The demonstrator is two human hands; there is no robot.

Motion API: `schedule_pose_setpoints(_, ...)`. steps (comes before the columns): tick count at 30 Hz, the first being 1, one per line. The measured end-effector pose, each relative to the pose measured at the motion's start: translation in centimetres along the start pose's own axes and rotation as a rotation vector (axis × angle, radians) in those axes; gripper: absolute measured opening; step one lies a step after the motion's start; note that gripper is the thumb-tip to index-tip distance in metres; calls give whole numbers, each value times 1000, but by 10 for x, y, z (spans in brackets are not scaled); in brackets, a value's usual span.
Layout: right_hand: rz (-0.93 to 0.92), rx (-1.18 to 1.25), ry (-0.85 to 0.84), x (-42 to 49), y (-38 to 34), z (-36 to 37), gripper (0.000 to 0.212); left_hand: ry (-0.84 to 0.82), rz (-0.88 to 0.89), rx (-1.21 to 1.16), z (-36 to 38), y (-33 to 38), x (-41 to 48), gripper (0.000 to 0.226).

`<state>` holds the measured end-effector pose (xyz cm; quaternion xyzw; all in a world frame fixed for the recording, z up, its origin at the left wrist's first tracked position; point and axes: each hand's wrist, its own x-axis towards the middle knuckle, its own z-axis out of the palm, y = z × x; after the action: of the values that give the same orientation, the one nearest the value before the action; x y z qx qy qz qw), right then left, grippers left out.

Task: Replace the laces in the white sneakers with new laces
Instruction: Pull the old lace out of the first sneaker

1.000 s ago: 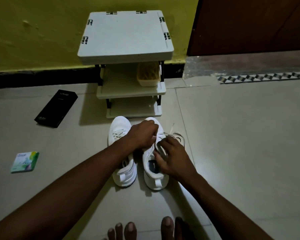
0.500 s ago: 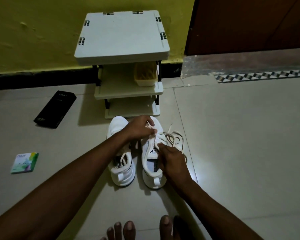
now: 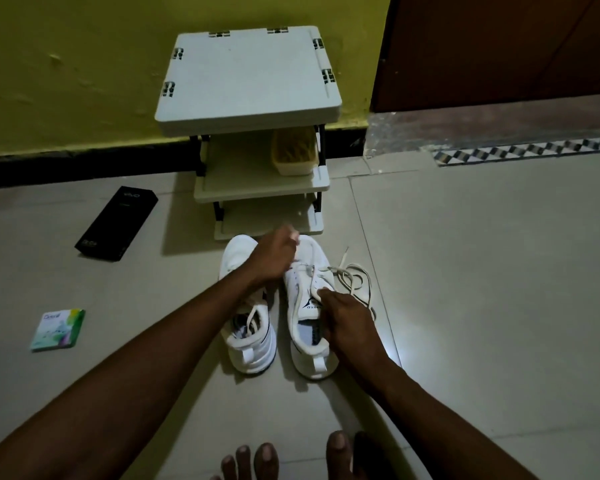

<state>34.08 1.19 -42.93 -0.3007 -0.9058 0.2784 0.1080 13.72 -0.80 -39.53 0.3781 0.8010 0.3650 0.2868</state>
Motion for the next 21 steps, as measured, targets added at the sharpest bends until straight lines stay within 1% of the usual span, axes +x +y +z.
schedule_pose_setpoints(1, 0, 3, 5, 0, -1, 0, 57, -110, 101, 205, -1, -4, 0, 16)
schedule_pose_setpoints(2, 1, 11, 9, -1, -1, 0, 56, -184, 182, 379, -1, -7, 1, 17)
schedule_pose_setpoints(3, 4, 22, 11, -1, -1, 0, 56, -223, 244, 477, -1, -9, 3, 20)
schedule_pose_setpoints(4, 10, 35, 11, -2, -2, -1, 57, -228, 280, 504, -1, -9, 3, 22)
schedule_pose_setpoints(5, 16, 42, 4, -2, -3, -2, 58, -203, 299, 460, -1, -8, 2, 20)
schedule_pose_setpoints(6, 20, 43, -4, -2, -4, -2, 59, -152, 290, 367, -3, -7, 0, 19)
schedule_pose_setpoints(8, 26, 37, -14, -2, -5, -3, 59, -8, 236, 167, -4, -7, 0, 19)
schedule_pose_setpoints(9, 28, 32, -15, -2, -5, -3, 59, 43, 224, 125, -5, -6, -1, 18)
schedule_pose_setpoints(13, 42, 20, -28, -2, -6, -4, 58, 114, 263, 118, 0, -3, -6, 14)
schedule_pose_setpoints(15, 52, 22, -41, -2, -7, -6, 58, 168, 269, 195, 1, -5, -5, 12)
schedule_pose_setpoints(16, 55, 25, -45, -3, -7, -6, 57, 176, 266, 241, 2, -4, -6, 13)
schedule_pose_setpoints(17, 56, 30, -48, -3, -8, -7, 55, 183, 221, 224, 5, -3, -5, 16)
schedule_pose_setpoints(18, 52, 33, -49, -4, -8, -7, 53, 206, 126, 107, 6, 1, -3, 19)
schedule_pose_setpoints(20, 59, 26, -51, -4, -8, -7, 48, 278, -141, -333, 1, 16, 0, 27)
schedule_pose_setpoints(21, 74, 23, -59, -4, -8, -8, 49, 345, -265, -512, -4, 19, 4, 31)
